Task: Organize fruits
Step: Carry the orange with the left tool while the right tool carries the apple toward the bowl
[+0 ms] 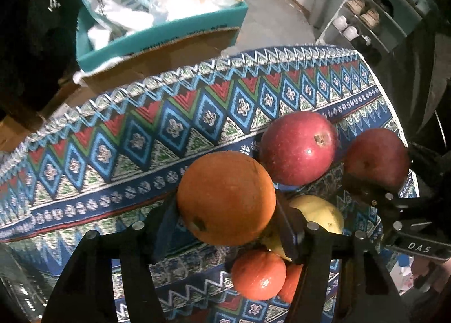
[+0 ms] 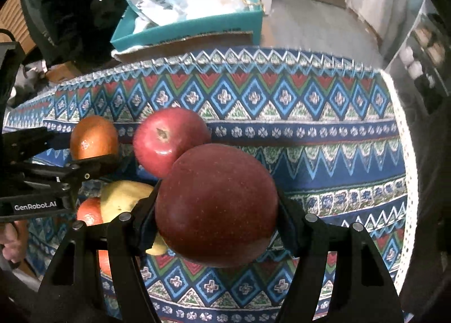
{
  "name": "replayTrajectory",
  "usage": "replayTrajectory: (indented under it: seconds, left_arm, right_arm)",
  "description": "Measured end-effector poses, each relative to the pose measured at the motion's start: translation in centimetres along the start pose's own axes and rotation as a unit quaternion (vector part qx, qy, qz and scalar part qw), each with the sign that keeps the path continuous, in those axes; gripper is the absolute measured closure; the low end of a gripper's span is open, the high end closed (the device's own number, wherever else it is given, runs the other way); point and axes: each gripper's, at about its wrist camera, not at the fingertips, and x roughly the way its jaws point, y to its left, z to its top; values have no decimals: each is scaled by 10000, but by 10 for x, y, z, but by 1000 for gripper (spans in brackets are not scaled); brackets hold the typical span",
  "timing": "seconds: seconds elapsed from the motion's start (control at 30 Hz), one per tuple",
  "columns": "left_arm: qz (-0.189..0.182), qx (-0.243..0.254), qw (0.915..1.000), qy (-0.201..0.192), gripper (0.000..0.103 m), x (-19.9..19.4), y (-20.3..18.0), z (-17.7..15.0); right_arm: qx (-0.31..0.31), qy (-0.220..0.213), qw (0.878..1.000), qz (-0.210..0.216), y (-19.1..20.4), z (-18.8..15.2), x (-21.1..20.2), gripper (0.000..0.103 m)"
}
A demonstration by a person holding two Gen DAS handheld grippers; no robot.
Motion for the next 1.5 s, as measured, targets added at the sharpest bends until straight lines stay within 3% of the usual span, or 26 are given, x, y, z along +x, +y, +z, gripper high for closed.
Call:
replayTrajectory:
  seconds: [0.93, 1.5]
  left_arm:
    - [510, 311, 9921, -1100, 38, -129, -1, -25]
    - [357, 178, 9882, -1476, 38, -191, 6, -44]
  right_arm:
    - [-684, -1062, 9920, 54, 46, 9, -106, 33]
    - [-974, -1463, 9840, 306, 78, 13, -151, 33]
